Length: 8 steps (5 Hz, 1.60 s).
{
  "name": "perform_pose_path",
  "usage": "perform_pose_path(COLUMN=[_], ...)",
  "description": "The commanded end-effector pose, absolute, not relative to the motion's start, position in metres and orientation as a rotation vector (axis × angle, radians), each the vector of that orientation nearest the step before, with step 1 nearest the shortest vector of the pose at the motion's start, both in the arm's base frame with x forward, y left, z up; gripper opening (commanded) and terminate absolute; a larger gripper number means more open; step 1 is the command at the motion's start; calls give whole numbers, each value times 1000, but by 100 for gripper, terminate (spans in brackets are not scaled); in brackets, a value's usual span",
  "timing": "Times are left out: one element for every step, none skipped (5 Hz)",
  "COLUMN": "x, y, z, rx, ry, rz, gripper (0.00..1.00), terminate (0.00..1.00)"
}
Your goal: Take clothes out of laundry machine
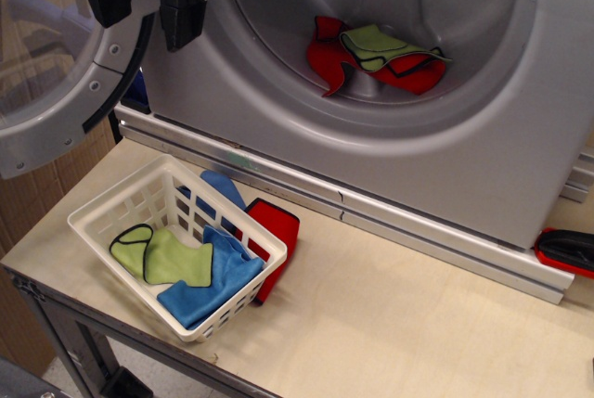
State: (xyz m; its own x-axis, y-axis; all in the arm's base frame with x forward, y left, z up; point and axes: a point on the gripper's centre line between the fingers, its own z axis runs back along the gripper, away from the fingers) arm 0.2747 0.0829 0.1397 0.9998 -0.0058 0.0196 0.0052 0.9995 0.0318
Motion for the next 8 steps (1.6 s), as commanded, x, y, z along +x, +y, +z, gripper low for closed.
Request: perform_pose_path(x=[275,296,316,339,364,388,405,416], y=[83,62,47,32,25,17,4,-7], z=[140,121,108,107,106,103,107,109], rx=[32,49,73,88,57,40,21,-46], ry=[-20,-87,-152,-240,-378,-430,-487,-555], rz=[-5,-69,-103,-112,-81,-92,-128,-176], gripper=[100,100,100,100,100,100,100,100], terminate=[0,0,0,0,0,0,0,0])
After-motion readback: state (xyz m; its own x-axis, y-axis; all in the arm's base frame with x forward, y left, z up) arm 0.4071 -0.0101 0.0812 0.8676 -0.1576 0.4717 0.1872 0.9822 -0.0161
